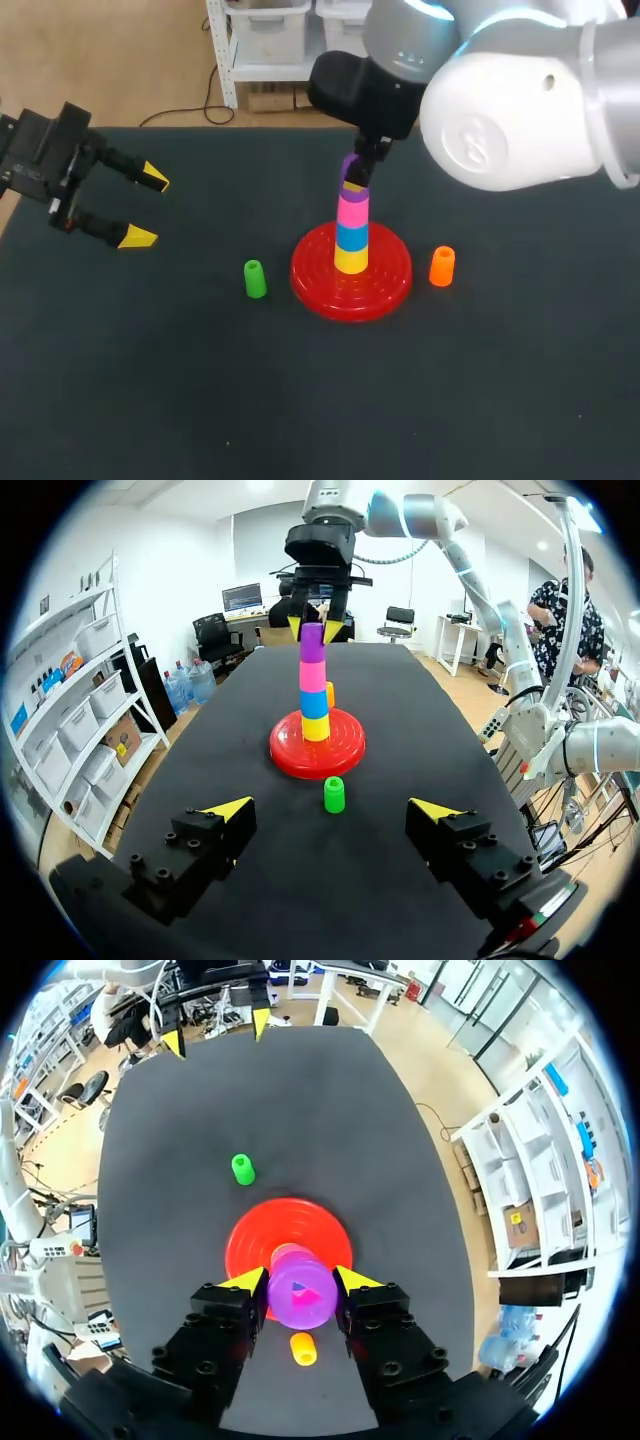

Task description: Pick up and stack the cylinders on the red base in this order: pink,purple,orange,green

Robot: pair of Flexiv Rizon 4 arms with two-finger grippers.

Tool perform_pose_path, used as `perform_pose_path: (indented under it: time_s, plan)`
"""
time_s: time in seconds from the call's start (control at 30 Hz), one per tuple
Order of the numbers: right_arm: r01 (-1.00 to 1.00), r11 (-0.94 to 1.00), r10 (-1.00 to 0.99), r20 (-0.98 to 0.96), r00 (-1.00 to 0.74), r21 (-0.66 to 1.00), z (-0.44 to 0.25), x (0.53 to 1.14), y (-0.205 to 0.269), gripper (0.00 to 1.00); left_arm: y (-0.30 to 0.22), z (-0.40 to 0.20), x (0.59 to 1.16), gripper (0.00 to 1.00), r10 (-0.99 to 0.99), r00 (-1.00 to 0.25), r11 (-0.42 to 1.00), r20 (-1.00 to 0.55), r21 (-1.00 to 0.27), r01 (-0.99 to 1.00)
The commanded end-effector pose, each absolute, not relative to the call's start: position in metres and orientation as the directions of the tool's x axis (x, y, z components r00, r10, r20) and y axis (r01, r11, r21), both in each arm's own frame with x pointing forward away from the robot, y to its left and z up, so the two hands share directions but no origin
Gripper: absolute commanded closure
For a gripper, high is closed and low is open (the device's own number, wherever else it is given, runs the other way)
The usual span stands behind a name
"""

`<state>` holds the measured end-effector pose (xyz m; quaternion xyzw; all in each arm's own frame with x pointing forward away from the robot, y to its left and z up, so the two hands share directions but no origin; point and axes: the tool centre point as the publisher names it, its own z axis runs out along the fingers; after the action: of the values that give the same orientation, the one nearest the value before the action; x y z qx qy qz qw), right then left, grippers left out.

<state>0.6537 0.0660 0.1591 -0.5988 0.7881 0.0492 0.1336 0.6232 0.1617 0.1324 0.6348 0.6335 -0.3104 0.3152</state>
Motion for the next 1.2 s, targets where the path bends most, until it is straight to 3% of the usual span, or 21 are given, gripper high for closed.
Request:
perform_pose_path:
  time_s: [0.03, 0.33, 0.37, 0.8, 1.2]
  plan:
    - [-0.955, 0.285, -0.928, -0.273, -0.253, -0.082, 0.149, 0.654, 0.065, 1.0, 0.162, 0.132, 0.624, 0.0, 0.609, 0.006, 0.0, -0.793, 0.007, 1.0]
    - [-0.953, 0.287, -0.92, -0.304, -0.246, -0.097, 0.155, 0.651, 0.066, 0.99, 0.162, 0.132, 0.624, 0.0, 0.609, 0.006, 0.0, -0.793, 0.007, 1.0]
    - [-0.954, 0.285, -0.922, -0.299, -0.245, -0.096, 0.156, 0.651, 0.066, 0.0, 0.162, 0.132, 0.624, 0.0, 0.609, 0.006, 0.0, -0.793, 0.007, 1.0]
    - [-0.944, 0.303, -0.904, -0.352, -0.24, -0.134, 0.183, 0.649, 0.061, 0.0, 0.162, 0.132, 0.624, 0.0, 0.609, 0.006, 0.0, -0.793, 0.007, 1.0]
    - [-0.921, 0.357, -0.897, -0.332, -0.291, -0.155, 0.195, 0.642, 0.008, 0.0, 0.162, 0.132, 0.624, 0.0, 0.609, 0.006, 0.0, -0.793, 0.007, 1.0]
